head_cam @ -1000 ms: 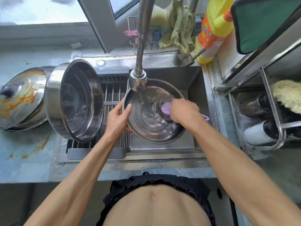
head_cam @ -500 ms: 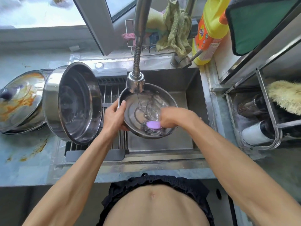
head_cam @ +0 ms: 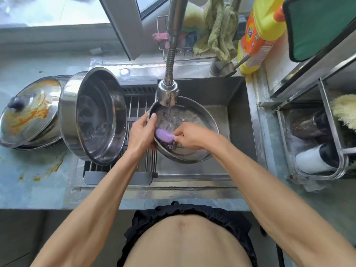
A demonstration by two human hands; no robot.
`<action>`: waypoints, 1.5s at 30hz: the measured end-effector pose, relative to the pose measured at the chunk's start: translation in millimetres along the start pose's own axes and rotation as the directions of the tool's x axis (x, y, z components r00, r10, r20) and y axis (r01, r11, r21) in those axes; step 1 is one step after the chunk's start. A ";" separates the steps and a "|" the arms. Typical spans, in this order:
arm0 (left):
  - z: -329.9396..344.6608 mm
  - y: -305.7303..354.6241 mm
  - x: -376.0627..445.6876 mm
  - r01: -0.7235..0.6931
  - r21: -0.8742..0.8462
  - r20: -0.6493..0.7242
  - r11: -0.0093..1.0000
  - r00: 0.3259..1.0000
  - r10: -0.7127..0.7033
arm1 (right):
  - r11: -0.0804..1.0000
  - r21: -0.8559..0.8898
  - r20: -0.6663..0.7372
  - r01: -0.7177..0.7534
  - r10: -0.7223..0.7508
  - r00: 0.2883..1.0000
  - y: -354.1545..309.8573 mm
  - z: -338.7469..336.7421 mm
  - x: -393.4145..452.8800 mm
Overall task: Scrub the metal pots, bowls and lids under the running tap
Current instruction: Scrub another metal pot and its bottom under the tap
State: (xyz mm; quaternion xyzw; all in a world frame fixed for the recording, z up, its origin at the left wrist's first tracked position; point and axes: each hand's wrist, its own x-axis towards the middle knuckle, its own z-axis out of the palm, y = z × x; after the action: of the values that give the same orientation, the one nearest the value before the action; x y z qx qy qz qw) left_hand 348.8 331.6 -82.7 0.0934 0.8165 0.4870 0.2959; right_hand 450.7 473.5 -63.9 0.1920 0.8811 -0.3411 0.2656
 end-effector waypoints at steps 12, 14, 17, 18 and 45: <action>2.6 -20.9 -0.4 0.081 -0.154 0.072 0.985 0.995 -0.071 | 0.934 0.025 -0.408 -0.358 0.336 0.849 69.5 -2.7 -23.8; 8.4 -25.2 3.8 0.121 -0.196 0.088 0.973 0.991 -0.106 | 0.937 0.058 -0.512 -0.345 0.325 0.795 71.2 1.4 -30.1; 20.4 -32.7 10.5 0.122 -0.197 0.115 0.973 0.988 -0.101 | 0.912 0.096 -0.611 -0.398 0.370 0.700 74.4 1.2 -38.8; 25.8 -34.7 12.7 0.143 -0.222 0.127 0.965 0.985 -0.117 | 0.902 0.107 -0.627 -0.418 0.388 0.676 76.9 -1.8 -41.9; 1.8 24.9 2.0 0.159 0.141 0.109 0.977 0.979 -0.175 | 0.778 0.431 -0.170 -0.457 0.567 0.806 90.1 24.2 -24.5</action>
State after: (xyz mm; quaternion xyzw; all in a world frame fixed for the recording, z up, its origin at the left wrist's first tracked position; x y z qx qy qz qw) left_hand 344.8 346.4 -62.9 0.0732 0.8323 0.3990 0.3777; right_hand 524.9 515.1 -109.4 0.5209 0.7428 -0.3822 0.1759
